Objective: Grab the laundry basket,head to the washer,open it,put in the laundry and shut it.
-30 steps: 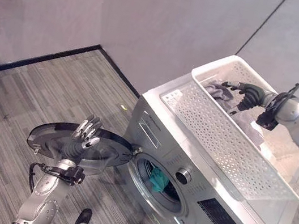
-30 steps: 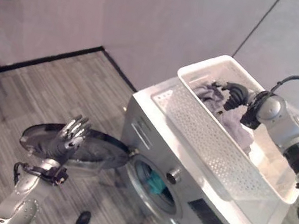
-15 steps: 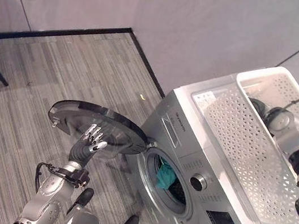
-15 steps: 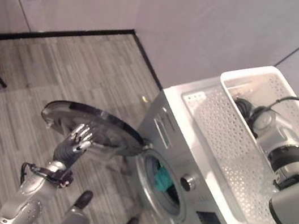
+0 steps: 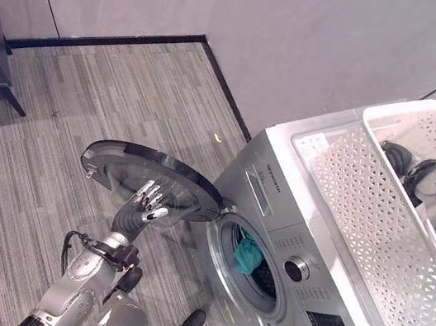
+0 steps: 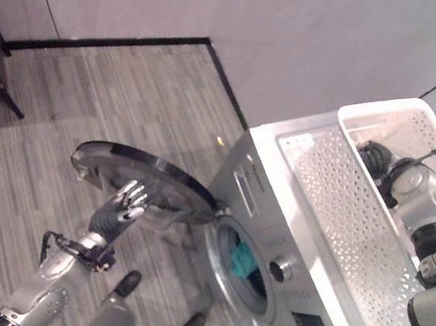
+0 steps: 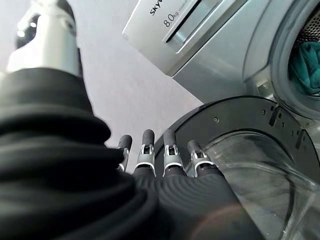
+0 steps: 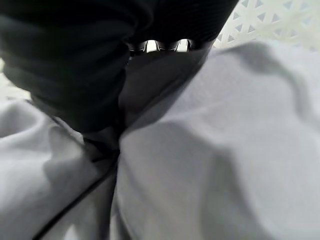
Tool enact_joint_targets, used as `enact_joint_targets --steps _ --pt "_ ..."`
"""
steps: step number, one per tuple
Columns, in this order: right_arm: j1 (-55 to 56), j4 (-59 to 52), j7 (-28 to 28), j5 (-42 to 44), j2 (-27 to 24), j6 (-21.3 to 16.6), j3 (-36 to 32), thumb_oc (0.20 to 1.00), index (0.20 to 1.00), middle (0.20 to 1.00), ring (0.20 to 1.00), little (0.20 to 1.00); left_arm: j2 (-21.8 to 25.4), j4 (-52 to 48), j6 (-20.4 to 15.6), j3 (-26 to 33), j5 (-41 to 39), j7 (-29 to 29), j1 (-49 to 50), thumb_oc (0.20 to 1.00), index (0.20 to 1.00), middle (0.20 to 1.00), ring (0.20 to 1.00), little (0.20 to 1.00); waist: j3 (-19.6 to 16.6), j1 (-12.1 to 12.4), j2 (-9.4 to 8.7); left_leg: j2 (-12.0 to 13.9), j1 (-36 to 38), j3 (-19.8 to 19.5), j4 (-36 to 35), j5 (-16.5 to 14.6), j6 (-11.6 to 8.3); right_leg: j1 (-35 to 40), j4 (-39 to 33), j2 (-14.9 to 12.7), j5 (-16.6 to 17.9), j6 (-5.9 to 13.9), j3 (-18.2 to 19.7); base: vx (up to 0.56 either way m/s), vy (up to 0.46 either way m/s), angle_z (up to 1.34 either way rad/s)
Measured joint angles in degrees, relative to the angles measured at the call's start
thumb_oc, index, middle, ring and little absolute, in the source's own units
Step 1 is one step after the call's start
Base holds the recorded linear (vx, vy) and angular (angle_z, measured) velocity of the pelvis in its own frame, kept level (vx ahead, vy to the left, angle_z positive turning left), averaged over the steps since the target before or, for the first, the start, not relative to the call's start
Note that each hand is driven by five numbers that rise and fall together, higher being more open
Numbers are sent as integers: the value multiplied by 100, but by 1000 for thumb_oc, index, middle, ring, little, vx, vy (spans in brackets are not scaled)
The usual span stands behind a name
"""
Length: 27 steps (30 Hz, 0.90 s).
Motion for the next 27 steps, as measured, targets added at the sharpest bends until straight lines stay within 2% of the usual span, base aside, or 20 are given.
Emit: enact_joint_targets --steps 3,10,18,24,27 --pt "-86 111 -53 -10 85 -3 1 200 200 200 200 200 -1 0 1 -1 1 1 -48 1000 1000 1000 1000 1000 6 -9 21 1 8 24 4 0 0 0 1 -1 7 -8 19 -5 13 -2" --pt "-529 736 -353 -118 661 -6 -56 200 200 200 200 200 21 0 14 39 19 40 -47 1000 1000 1000 1000 1000 -37 -124 48 3 85 125 4 -2 3 19 1 -11 39 -21 149 -2 5 -7" --pt "-644 1049 -624 30 655 -11 -100 200 200 200 200 200 17 0 44 104 26 80 -36 1000 1000 1000 1000 1000 -102 -148 173 3 105 143 4 9 19 30 3 -7 73 -27 173 3 2 0" --pt "-1768 1473 -1077 407 614 5 -97 200 200 200 200 200 13 8 75 505 63 96 31 1000 1000 1000 1000 1000 -130 -432 244 8 325 303 -58 8 25 144 3 -26 93 -30 319 27 8 -11" --pt "-2254 1784 -1340 436 507 -27 -83 200 200 200 200 200 9 26 105 507 63 100 -75 1000 1000 1000 1000 1000 -157 -444 271 18 430 308 -99 9 25 227 2 -23 91 -31 321 30 4 -2"
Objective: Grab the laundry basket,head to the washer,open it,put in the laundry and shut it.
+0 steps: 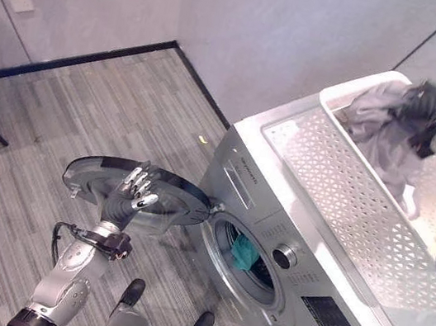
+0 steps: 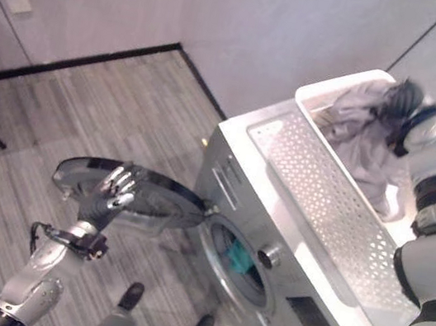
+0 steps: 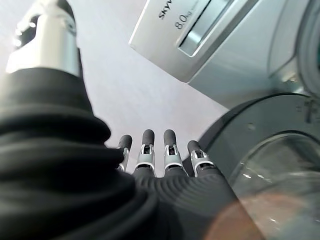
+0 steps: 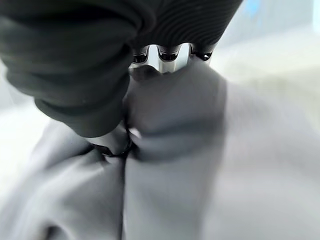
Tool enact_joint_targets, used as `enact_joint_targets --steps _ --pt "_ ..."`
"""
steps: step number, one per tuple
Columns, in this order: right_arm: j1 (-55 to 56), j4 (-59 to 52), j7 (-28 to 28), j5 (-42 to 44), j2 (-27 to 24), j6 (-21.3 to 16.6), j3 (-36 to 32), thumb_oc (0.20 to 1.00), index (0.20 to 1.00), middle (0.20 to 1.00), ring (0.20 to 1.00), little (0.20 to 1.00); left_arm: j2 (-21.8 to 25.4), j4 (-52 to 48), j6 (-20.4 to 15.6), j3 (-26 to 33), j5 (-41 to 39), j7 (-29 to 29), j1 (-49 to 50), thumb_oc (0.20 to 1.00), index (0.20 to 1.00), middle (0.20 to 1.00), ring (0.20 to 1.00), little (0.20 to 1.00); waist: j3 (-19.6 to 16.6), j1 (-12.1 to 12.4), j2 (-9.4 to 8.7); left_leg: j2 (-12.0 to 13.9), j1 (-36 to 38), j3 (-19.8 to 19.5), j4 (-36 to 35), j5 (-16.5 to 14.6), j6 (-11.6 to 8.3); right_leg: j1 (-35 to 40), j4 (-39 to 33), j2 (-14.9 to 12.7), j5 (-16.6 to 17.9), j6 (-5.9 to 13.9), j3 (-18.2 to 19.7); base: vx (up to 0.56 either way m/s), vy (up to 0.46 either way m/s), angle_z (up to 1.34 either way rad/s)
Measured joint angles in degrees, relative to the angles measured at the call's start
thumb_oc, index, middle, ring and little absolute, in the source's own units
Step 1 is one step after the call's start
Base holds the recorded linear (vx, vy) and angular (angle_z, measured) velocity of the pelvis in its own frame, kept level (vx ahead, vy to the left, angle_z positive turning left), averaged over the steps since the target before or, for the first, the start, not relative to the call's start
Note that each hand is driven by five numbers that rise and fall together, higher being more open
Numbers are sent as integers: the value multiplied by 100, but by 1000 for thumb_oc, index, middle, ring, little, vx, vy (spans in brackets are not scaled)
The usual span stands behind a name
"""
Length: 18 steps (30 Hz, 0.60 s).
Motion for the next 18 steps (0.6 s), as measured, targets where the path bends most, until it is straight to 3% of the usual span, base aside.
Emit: enact_joint_targets --steps 6,18 --pt "-613 683 -277 103 -36 14 116 200 200 200 200 200 18 1 20 -10 3 11 7 1000 1000 1000 1000 1000 -165 5 -4 0 166 8 -119 23 34 117 -1 -18 -31 21 0 23 4 0" --pt "-1074 831 -963 -54 -142 27 150 200 200 200 200 200 52 11 117 -51 175 109 0 1000 1000 1000 1000 1000 -416 10 -64 -22 304 -49 -132 31 42 286 -3 -33 -61 42 -58 19 3 3"
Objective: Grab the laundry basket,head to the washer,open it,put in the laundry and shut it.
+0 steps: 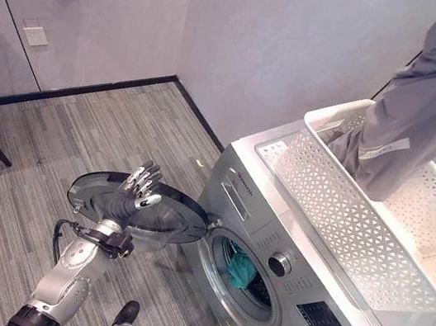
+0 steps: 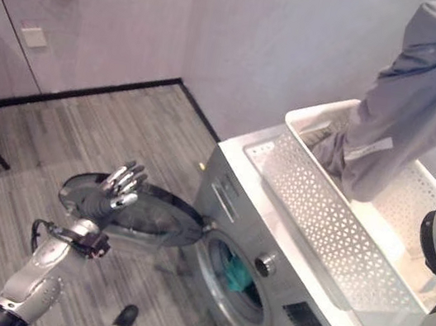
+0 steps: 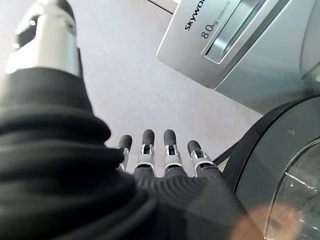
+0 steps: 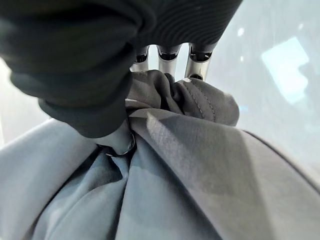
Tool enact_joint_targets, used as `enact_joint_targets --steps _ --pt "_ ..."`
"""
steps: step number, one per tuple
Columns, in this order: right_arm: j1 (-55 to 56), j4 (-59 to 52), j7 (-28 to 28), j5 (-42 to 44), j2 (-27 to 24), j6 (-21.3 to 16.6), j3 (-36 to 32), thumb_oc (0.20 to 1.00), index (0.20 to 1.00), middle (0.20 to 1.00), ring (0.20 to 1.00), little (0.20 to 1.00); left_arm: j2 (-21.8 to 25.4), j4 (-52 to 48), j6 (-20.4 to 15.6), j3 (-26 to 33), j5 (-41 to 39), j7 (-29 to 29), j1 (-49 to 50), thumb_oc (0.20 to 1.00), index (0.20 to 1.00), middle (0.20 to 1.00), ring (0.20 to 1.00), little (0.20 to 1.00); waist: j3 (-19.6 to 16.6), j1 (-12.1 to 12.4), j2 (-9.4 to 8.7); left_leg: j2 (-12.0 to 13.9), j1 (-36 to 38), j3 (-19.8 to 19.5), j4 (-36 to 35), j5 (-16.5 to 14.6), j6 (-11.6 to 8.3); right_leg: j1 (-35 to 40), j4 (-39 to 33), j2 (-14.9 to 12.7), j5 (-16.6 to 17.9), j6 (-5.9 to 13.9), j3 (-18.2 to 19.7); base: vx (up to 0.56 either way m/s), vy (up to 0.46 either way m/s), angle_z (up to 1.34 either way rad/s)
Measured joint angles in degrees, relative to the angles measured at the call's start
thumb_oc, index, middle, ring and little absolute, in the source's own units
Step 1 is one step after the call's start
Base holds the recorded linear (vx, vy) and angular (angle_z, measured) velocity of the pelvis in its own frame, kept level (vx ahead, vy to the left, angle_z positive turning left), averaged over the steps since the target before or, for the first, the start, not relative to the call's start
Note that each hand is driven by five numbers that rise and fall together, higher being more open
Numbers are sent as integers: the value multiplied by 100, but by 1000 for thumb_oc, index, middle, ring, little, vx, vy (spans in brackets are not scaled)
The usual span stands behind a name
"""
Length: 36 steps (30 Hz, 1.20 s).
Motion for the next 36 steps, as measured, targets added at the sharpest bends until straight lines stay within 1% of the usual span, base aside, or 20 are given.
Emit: enact_joint_targets --steps 4,5,8,9,11,17,21,22,24,26,28,30,31,33,35,36 --pt "-15 -48 -181 -3 -74 11 -7 200 200 200 200 200 -1 118 5 -1 3 22 -1 1000 1000 1000 1000 1000 -98 -4 -20 -5 0 -1 -1 0 1 1 0 -6 -1 1 0 11 27 0" --pt "-18 -323 -291 -18 -184 35 -9 200 200 200 200 200 4 224 7 0 14 63 0 1000 1000 1000 1000 1000 -134 -9 -8 -6 14 1 -4 0 2 9 0 -7 -1 1 3 0 0 0" --pt "-34 -701 -563 -196 -368 48 -14 200 200 200 200 200 7 224 7 1 62 109 0 1000 1000 1000 1000 1000 -141 -12 -2 -5 47 8 -10 2 4 33 0 -5 -1 1 11 10 29 -1" --pt "-35 -1055 -703 -291 -557 56 -24 200 200 200 200 200 16 224 7 10 161 122 0 1000 1000 1000 1000 1000 -145 -12 7 -9 63 15 -29 6 10 34 0 -12 -1 2 20 13 42 -3" --pt "-58 -1399 -919 -454 -734 62 -56 200 200 200 200 200 20 223 6 15 266 129 -3 1000 1000 1000 1000 1000 -160 -21 21 -10 93 27 -74 19 26 38 0 -20 0 3 31 4 54 -2" --pt "-425 -1471 -1401 -859 -824 110 -25 200 200 200 200 200 67 220 -8 49 502 233 -51 1000 1000 1000 1000 1000 -186 -73 64 -37 378 148 -204 28 66 205 -1 -86 -27 46 100 3 61 -8" --pt "-701 -1499 -1570 -890 -959 115 5 200 200 200 200 200 55 222 -18 60 501 260 -88 1000 1000 1000 1000 1000 -199 -197 52 -80 396 175 -189 17 104 213 -1 -124 -15 68 148 -2 73 -5" --pt "-766 -1712 -1597 -891 -1114 143 74 200 200 200 200 200 54 229 -23 57 502 276 -80 1000 1000 1000 1000 1000 -205 -226 46 -94 416 216 -186 5 123 214 0 -133 -6 78 199 -7 110 -13" --pt "-855 -1979 -1721 -897 -1267 144 186 200 200 200 200 200 55 265 -23 60 503 293 -79 1000 1000 1000 1000 1000 -212 -253 42 -101 490 320 -201 -7 141 223 1 -146 6 93 271 -12 93 -20" --pt "-919 -2305 -1794 -900 -1498 137 184 200 200 200 200 200 55 272 -27 59 505 291 -75 1000 1000 1000 1000 1000 -215 -321 38 -127 517 359 -204 -16 156 219 2 -160 23 114 353 -15 91 -17" --pt "-999 -2576 -1956 -901 -1648 125 172 200 200 200 200 200 56 346 -25 48 507 289 -66 1000 1000 1000 1000 1000 -243 -366 46 -146 617 494 -241 -31 183 224 3 -192 39 138 446 -29 110 -29" --pt "-1031 -3033 -2082 -915 -1915 130 146 200 200 200 200 200 74 393 -27 88 512 291 -47 1000 1000 1000 1000 1000 -282 -549 39 -213 690 632 -257 -51 252 221 4 -220 73 180 592 -57 148 -33" --pt "-1027 -3282 -2096 -964 -2029 131 105 200 200 200 200 200 83 400 -27 104 515 291 -22 1000 1000 1000 1000 1000 -281 -596 40 -238 739 713 -270 -58 276 210 4 -238 102 198 694 -40 77 -41" --pt "-969 -3706 -2227 -1121 -2058 125 -169 200 200 200 200 200 93 439 -26 114 615 291 36 1000 1000 1000 1000 1000 -274 -672 71 -259 852 911 -271 -101 346 215 3 -310 148 239 888 -57 75 -52" --pt "-967 -3846 -2359 -1151 -2129 96 -198 200 200 200 200 200 99 449 -23 130 721 285 54 1000 1000 1000 1000 1000 -294 -793 73 -327 936 1066 -261 -138 398 211 3 -346 198 278 1022 -196 106 -68" --pt "-753 -4293 -2470 -1357 -2201 111 -741 200 200 200 200 200 128 449 -22 327 729 292 115 1000 1000 1000 1000 1000 -273 -902 101 -355 936 1439 -158 -252 573 38 2 -394 499 395 1234 -274 103 -96"
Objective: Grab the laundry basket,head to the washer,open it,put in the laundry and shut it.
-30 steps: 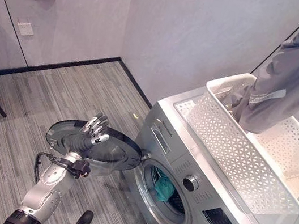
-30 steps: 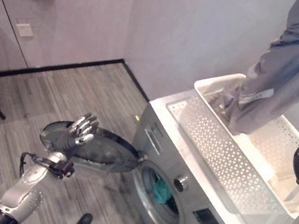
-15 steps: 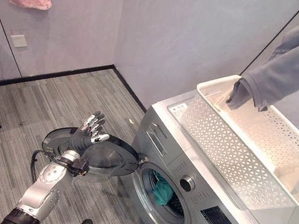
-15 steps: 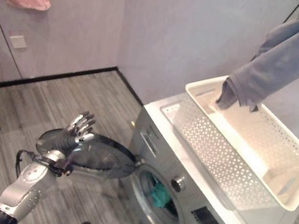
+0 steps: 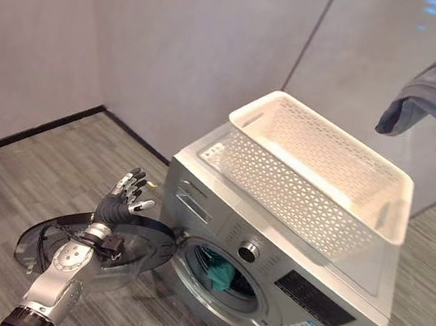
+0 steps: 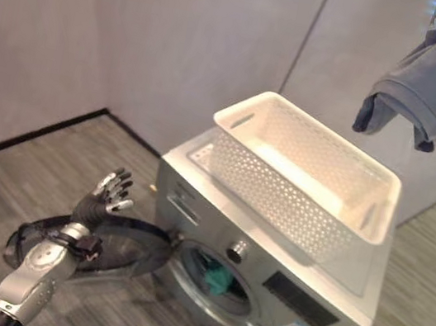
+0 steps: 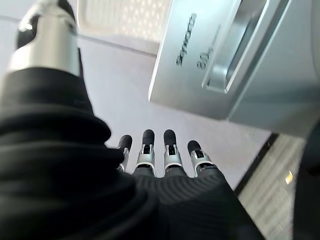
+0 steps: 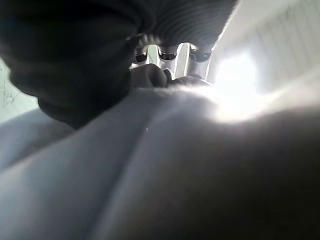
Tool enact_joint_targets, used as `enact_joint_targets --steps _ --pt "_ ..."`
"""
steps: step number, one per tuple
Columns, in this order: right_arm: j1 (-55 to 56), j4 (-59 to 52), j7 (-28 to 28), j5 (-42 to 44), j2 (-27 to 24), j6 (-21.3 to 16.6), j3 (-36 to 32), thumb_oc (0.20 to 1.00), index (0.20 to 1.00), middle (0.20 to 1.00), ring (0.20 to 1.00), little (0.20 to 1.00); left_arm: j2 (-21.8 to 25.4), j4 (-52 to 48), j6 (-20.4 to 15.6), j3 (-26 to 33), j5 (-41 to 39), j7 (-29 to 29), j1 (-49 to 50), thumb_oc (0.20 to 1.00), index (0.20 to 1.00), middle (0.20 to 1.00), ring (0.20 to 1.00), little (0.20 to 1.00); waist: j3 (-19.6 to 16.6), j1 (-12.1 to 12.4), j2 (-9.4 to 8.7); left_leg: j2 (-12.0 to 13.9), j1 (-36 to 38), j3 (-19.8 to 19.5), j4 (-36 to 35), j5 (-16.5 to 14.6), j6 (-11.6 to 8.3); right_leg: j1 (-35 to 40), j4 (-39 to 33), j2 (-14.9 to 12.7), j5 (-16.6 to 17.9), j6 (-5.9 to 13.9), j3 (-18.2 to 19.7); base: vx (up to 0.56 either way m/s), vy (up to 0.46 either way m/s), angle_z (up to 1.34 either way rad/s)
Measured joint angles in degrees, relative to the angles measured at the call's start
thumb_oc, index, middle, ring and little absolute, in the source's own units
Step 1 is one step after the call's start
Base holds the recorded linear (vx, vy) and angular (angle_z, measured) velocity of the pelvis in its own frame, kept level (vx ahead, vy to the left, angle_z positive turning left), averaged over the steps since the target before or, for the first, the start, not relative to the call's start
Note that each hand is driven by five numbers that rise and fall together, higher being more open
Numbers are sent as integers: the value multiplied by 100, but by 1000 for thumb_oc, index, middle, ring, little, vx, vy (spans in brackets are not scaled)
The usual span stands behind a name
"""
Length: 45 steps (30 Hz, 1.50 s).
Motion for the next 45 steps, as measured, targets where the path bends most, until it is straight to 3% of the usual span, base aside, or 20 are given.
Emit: enact_joint_targets --steps 2,3,4,5,6,7,8,10,11,13,14,16,18,19,21,24,29,32,38,45 --pt "185 -308 -92 -47 -15 7 -315 200 200 200 200 200 116 7 2 158 31 11 29 1000 1000 1000 1000 1000 -14 -66 -37 -133 -73 314 219 -20 101 -100 -71 -146 -319 -39 -214 -188 66 -81" --pt "334 -584 -138 -54 -26 1 -575 200 200 200 200 200 111 15 1 198 119 46 39 1000 1000 1000 1000 1000 36 0 83 -86 -111 501 372 -67 177 -110 -70 -206 -720 102 -447 -66 13 -70" --pt "414 -761 -209 -133 -53 -22 -722 200 200 200 200 200 62 49 3 211 175 63 28 1000 1000 1000 1000 1000 62 71 371 163 -195 560 387 -145 238 -141 219 -157 -932 61 -846 -145 50 -72" --pt "502 -906 -252 -209 -106 -43 -767 200 200 200 200 200 -5 45 4 285 184 66 27 1000 1000 1000 1000 1000 87 78 572 289 -183 573 329 -168 223 -232 740 -174 -815 -102 -1043 -157 60 -39" --pt "613 -1000 -255 -289 -149 -68 -863 200 200 200 200 200 -75 13 0 395 211 88 33 1000 1000 1000 1000 1000 53 53 706 386 -246 713 358 -44 303 -173 1450 -233 -1018 47 -1052 -189 60 -15" --pt "954 -1273 -275 -357 -132 -16 -1205 200 200 200 200 200 -105 -78 -17 595 221 130 117 1000 1000 1000 1000 1000 -11 81 716 488 -343 713 457 -72 320 -361 2894 -402 -1452 11 -1061 -132 -8 -31" --pt "1132 -1517 -257 -445 -189 -20 -1397 200 200 200 200 200 -94 -93 -65 748 222 177 163 1000 1000 1000 1000 1000 -20 190 708 520 -318 841 354 21 266 -292 3477 -563 -1565 -19 -1190 -116 -8 -47" --pt "1474 -1996 -240 -681 7 -138 -1746 200 200 200 200 200 -52 -90 -83 1001 224 267 263 1000 1000 1000 1000 1000 -86 282 546 539 -407 976 432 58 215 213 3190 -652 -1595 201 -1165 -107 -37 -61" --pt "1776 -2205 -234 -758 145 -167 -1997 200 200 200 200 200 13 -94 -88 1045 224 278 294 1000 1000 1000 1000 1000 -100 373 455 543 -404 1117 432 65 202 372 2825 -598 -1417 297 -1126 -103 -59 -71" --pt "2914 -2601 -229 -940 886 -248 -2934 200 200 200 200 200 7 -30 -88 999 262 334 300 1000 1000 1000 1000 1000 -71 476 430 643 -478 1165 618 59 232 581 2154 -360 -1449 262 -1100 -128 -129 -85" --pt "3173 -2600 -183 -976 1010 -239 -2969 200 200 200 200 200 -118 -20 -89 974 377 337 277 1000 1000 1000 1000 1000 -60 450 560 674 -488 1107 533 74 259 571 2066 -339 -1571 303 -1015 -105 -124 -52" --pt "4027 -2958 -164 -1107 1471 -209 -3607 200 200 200 200 200 -264 -59 -94 962 400 378 244 1000 1000 1000 1000 1000 -96 454 451 625 -483 1215 479 188 99 364 2689 -474 -2081 208 -810 -107 -147 -16" --pt "4707 -3265 -132 -1172 1930 -192 -3691 200 200 200 200 200 -311 -123 -117 945 398 421 311 1000 1000 1000 1000 1000 -152 629 344 495 -661 1403 596 213 50 337 2365 -555 -2436 104 -728 -165 -219 -41" --pt "5037 -3369 -47 -1242 2384 -273 -3708 200 200 200 200 200 -377 -148 -119 922 399 444 297 1000 1000 1000 1000 1000 -99 677 337 566 -871 1401 802 224 0 409 1898 -464 -2529 99 -711 -181 -234 -25" --pt "5466 -3399 91 -1282 2726 -254 -3729 200 200 200 200 200 -541 -187 -92 802 406 436 295 1000 1000 1000 1000 1000 -10 710 522 750 -1001 1309 840 345 -85 386 1740 -199 -2398 -30 -742 -142 -180 1" --pt "6060 -3666 303 -1288 3067 -234 -3812 200 200 200 200 200 -595 -289 -84 799 441 443 400 1000 1000 1000 1000 1000 50 775 605 959 -1062 1081 851 400 -174 483 1657 15 -2396 -171 -932 -179 -175 21" --pt "6350 -4184 574 -1325 3540 -498 -3735 200 200 200 200 200 -530 -610 14 397 439 384 363 1000 1000 1000 1000 1000 112 889 673 994 -1114 885 688 672 -290 556 1531 241 -2329 -203 -1077 -239 -181 22" --pt "6433 -4285 801 -1265 3680 -626 -3446 200 200 200 200 200 -292 -1013 134 -56 449 180 168 1000 1000 1000 1000 1000 249 912 867 1041 -1044 659 678 727 -280 904 1202 437 -2230 -270 -1218 -199 -117 33" --pt "6717 -4258 940 -870 3724 -574 -3418 200 200 200 200 200 -330 -734 518 -786 621 193 -890 1000 1000 1000 1000 1000 371 717 1100 1066 -885 336 368 981 -353 1251 993 664 -2180 -327 -1404 -129 -53 28" --pt "6392 -4041 922 -510 3781 -344 -3208 200 200 200 200 200 -600 34 798 -1545 593 359 -2275 1000 1000 1000 1000 1000 410 441 1169 1088 -695 261 238 1117 -416 1530 832 769 -2107 -391 -1545 -67 -30 9"
